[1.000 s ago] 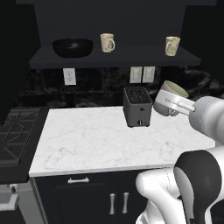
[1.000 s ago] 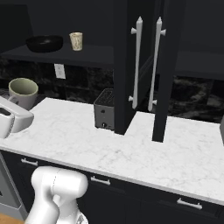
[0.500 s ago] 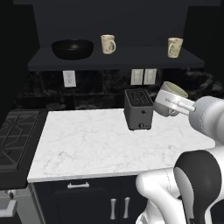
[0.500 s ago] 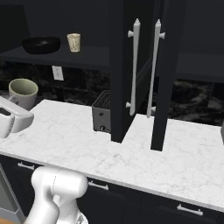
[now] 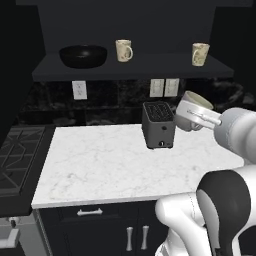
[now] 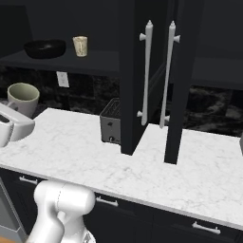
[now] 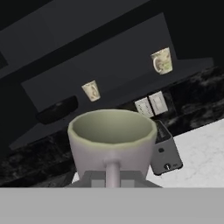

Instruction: Gather all objects into one cabinet and sort the glasses and bowls to opposite sides.

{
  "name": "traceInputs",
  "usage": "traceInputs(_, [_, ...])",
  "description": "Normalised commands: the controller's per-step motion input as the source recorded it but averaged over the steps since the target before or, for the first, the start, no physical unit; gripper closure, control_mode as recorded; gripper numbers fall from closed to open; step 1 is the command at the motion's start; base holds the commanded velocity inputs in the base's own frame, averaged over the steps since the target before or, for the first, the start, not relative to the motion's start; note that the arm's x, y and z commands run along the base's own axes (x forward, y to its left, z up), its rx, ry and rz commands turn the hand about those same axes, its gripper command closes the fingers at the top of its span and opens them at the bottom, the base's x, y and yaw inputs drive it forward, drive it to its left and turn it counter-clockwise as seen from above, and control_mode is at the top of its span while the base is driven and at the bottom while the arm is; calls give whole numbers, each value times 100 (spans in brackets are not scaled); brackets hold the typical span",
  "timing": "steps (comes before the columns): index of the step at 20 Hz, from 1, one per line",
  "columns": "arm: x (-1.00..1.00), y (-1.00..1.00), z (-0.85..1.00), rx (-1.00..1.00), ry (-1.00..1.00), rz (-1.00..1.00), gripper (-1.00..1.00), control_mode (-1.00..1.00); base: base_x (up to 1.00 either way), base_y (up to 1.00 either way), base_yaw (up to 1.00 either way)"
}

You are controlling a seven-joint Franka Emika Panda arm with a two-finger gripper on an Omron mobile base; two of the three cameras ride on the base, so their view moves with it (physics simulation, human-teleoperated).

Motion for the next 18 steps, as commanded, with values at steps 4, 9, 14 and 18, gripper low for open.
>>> traceInputs(4, [0,0,48,0,-1,-1,100,-100,0,0,0])
traceInputs(9, [14,-7,43,0,0,-12,100,-100,0,0,0])
traceInputs(14, [77,-45,22,-5,6,-27,100,-100,0,0,0])
traceInputs(18, [60,-17,20,-5,11,-17,100,-100,0,0,0])
